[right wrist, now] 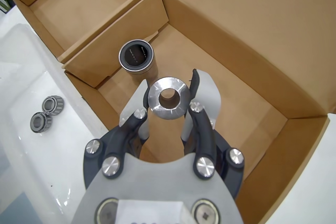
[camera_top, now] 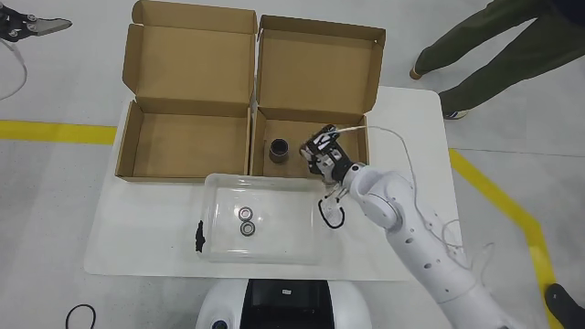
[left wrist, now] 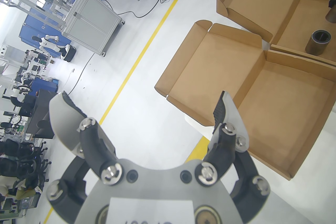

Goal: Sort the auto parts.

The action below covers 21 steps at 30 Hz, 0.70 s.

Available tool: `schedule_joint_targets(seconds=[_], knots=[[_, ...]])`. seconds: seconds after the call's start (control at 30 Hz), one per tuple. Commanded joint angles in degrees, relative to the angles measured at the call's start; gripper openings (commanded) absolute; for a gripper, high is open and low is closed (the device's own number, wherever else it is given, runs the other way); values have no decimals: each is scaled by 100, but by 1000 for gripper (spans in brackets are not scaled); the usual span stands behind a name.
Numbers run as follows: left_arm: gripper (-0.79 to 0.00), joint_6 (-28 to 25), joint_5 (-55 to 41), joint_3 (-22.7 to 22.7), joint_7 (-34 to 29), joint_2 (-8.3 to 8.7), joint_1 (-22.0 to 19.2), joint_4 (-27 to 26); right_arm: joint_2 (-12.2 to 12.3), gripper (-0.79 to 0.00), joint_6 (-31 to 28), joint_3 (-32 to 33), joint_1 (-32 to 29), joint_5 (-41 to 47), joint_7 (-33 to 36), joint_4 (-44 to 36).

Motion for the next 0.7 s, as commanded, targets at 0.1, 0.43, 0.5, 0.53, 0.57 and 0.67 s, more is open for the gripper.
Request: schedule_joint_targets(seconds=[0.1, 0.43, 0.5, 0.53, 0.57, 0.67], knots=[[0, 0, 0, 0, 0, 0, 0, 0, -47, -785, 129, -65, 160, 59, 221, 200], [0, 0, 0, 0, 0, 0, 0, 0, -148, -643, 342, -277, 427, -64, 541, 455], [0, 0, 0, 0, 0, 0, 0, 0, -169, -588, 345, -325, 478, -93, 585, 510], [0, 0, 0, 0, 0, 0, 0, 0, -180, -573, 357, -346, 497, -91, 595, 545], [0, 0, 0, 0, 0, 0, 0, 0, -192, -563, 366, -369, 518, -94, 604, 583], [0, 0, 0, 0, 0, 0, 0, 0, -227, -542, 378, -435, 591, -102, 626, 700]])
